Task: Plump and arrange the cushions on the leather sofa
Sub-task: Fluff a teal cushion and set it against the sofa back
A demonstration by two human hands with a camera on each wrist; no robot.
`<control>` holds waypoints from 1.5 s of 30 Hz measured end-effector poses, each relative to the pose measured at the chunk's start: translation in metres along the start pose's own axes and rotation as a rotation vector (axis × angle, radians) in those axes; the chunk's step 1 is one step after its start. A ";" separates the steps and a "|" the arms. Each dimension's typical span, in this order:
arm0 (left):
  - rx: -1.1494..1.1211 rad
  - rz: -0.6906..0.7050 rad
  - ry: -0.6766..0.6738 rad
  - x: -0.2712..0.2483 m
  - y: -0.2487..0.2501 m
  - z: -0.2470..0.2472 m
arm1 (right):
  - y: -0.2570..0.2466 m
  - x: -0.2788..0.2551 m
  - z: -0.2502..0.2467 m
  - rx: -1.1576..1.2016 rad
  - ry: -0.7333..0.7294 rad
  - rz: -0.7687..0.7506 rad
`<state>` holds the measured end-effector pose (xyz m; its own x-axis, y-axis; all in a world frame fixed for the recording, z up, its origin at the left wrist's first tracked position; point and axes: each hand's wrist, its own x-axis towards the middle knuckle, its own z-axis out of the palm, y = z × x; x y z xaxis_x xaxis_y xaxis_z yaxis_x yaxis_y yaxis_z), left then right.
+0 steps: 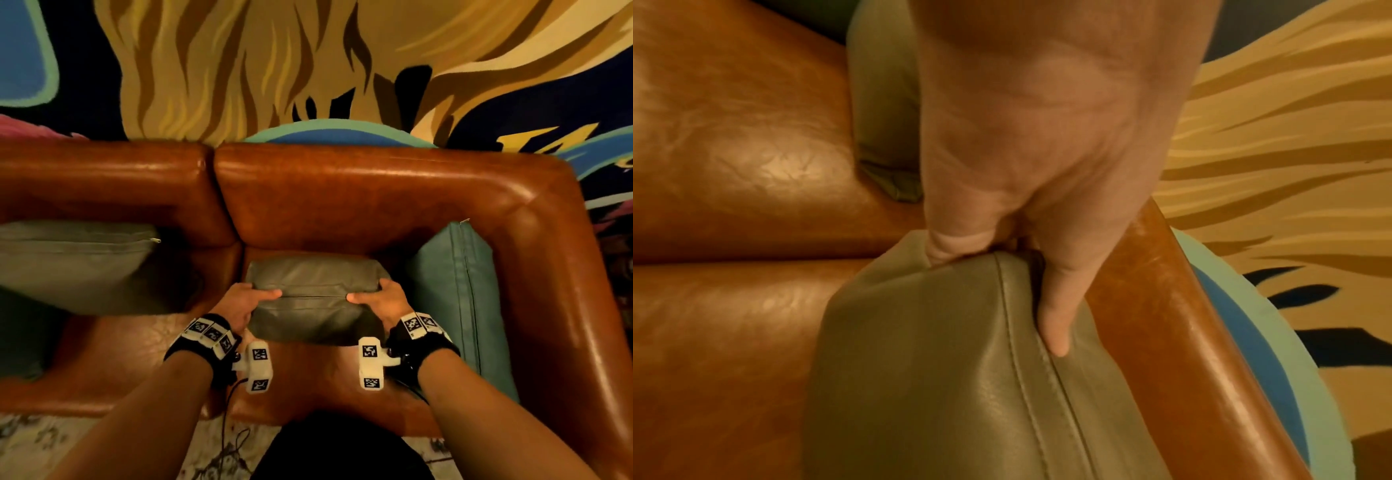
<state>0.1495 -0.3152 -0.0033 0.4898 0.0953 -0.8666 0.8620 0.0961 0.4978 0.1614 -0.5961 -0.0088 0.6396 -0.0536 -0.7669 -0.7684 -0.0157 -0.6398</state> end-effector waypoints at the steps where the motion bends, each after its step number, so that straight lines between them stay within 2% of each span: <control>1: -0.008 0.014 0.012 -0.001 -0.004 -0.008 | 0.003 0.000 0.002 0.005 -0.002 0.004; 5: 0.060 0.115 0.134 0.001 -0.017 -0.030 | 0.019 -0.003 0.022 -0.102 0.049 0.026; 6: 0.064 0.125 0.184 0.005 -0.023 -0.036 | 0.027 -0.001 0.027 -0.132 0.038 0.042; 7: 0.084 0.138 0.210 -0.001 -0.022 -0.063 | 0.028 -0.013 0.053 -0.119 0.032 0.062; 9: 0.065 0.099 0.234 0.005 -0.029 -0.070 | 0.028 -0.013 0.056 -0.111 -0.029 0.125; 12: -0.004 0.014 0.115 0.000 -0.039 -0.078 | 0.019 -0.032 0.062 -0.169 -0.025 0.208; 14: -0.019 0.027 0.103 -0.003 -0.037 -0.088 | 0.028 -0.041 0.072 -0.150 0.029 0.217; 17: 0.004 0.098 0.068 0.001 -0.038 -0.096 | 0.048 -0.043 0.081 -0.109 0.116 0.179; 21: 0.089 0.150 -0.104 0.004 -0.035 -0.092 | 0.077 -0.028 0.063 0.012 0.244 0.079; 23: 0.149 0.136 -0.205 0.003 -0.026 -0.098 | 0.068 -0.043 0.057 0.080 0.248 0.063; 27: 0.127 0.111 -0.276 0.018 -0.005 -0.130 | 0.060 -0.060 0.038 0.133 0.232 0.057; 29: 0.151 0.141 -0.230 0.024 -0.001 -0.136 | 0.056 -0.064 0.030 0.177 0.226 0.039; 35: 0.018 0.249 0.087 0.031 -0.006 -0.144 | 0.051 -0.066 0.001 0.320 0.293 -0.002; 37: 0.026 0.197 0.084 0.034 -0.013 -0.155 | 0.061 -0.064 0.000 0.289 0.381 -0.025; 39: 0.149 0.089 0.075 0.032 -0.025 -0.156 | 0.077 -0.058 0.004 0.170 0.473 -0.060; 42: 0.294 -0.016 0.089 0.019 -0.031 -0.149 | 0.091 -0.056 0.013 0.115 0.452 -0.065; 43: 0.346 0.011 0.082 0.018 -0.030 -0.151 | 0.089 -0.059 0.015 0.154 0.426 -0.059; 45: 0.463 0.174 0.142 0.033 -0.030 -0.164 | 0.084 -0.067 0.012 0.263 0.412 -0.036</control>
<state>0.1181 -0.1528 -0.0413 0.6364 0.2080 -0.7428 0.7526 -0.3787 0.5387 0.0539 -0.5816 -0.0117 0.5627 -0.4490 -0.6941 -0.6802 0.2256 -0.6974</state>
